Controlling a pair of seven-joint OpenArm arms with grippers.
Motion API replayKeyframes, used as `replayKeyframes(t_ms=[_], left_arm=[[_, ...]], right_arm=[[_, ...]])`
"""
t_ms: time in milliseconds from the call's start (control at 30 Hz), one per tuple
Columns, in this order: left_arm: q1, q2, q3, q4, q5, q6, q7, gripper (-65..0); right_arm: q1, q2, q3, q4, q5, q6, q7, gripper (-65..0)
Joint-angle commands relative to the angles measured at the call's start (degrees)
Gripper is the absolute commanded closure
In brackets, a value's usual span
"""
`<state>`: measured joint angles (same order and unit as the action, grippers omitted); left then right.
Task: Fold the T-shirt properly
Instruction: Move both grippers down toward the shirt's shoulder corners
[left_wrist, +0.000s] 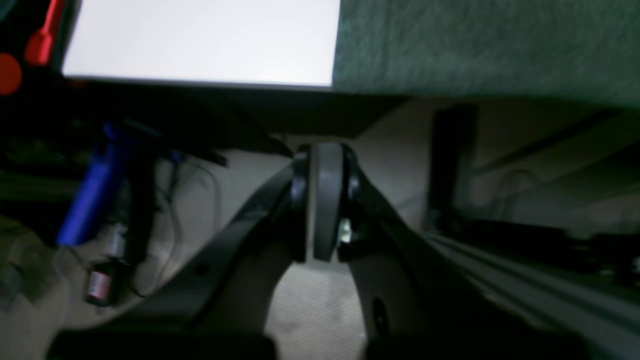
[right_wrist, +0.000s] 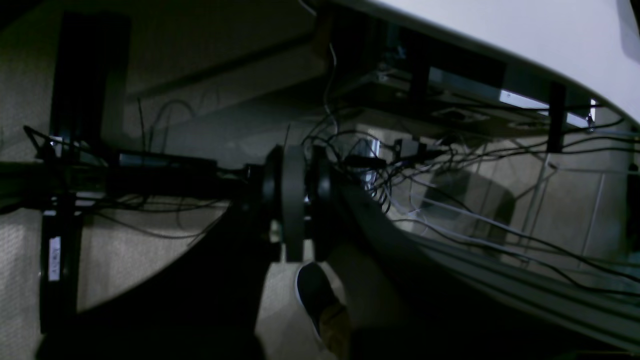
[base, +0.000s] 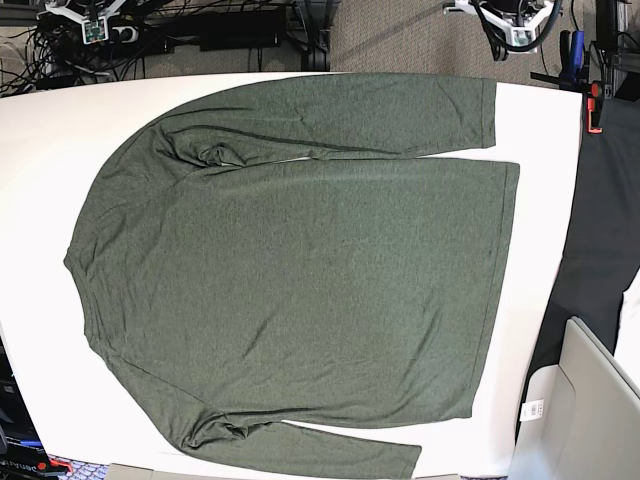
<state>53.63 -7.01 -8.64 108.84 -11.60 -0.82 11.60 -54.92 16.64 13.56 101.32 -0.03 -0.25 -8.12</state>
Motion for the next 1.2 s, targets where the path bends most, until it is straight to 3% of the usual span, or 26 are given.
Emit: replayKeyframes(t_ms=[0, 400, 533, 733, 900, 1100, 1167], left_arm=[[0.66, -0.34, -0.28, 1.89, -0.67, 0.25, -0.21, -0.2], [-2.07, -0.25, -0.01, 6.81, -1.02, 0.25, 1.11, -0.4], [-5.14, -0.25, 0.07, 6.81, -1.02, 0.25, 3.13, -1.3], [-12.70, -0.16, 0.07, 6.72, -1.11, 0.25, 13.77, -9.5], [-16.04, -0.16, 1.57, 6.72, -1.11, 0.25, 17.64, -17.0], [-15.96, -0.34, 3.85, 6.72, -1.11, 0.25, 17.64, -25.7], [-15.96, -0.34, 4.91, 6.55, -1.11, 0.25, 17.72, -28.7]], right_arm=[[-0.86, 0.54, 0.46, 1.67, 0.08, -0.50, 0.87, -0.2], [-1.48, 0.45, 1.08, 8.62, -0.01, -0.50, 0.69, -0.2], [-1.22, 0.19, 1.08, 10.20, -3.35, -0.50, 0.69, -0.4], [0.28, -2.27, 1.16, 10.99, -7.57, -0.50, 0.69, -0.6], [1.25, -5.00, 1.16, 11.08, -9.59, -0.50, 0.69, -1.1], [2.30, -7.46, 3.10, 11.08, -9.51, -0.50, 0.69, -14.4], [3.09, -7.90, 4.42, 11.08, -9.51, -0.50, 0.69, -15.8]])
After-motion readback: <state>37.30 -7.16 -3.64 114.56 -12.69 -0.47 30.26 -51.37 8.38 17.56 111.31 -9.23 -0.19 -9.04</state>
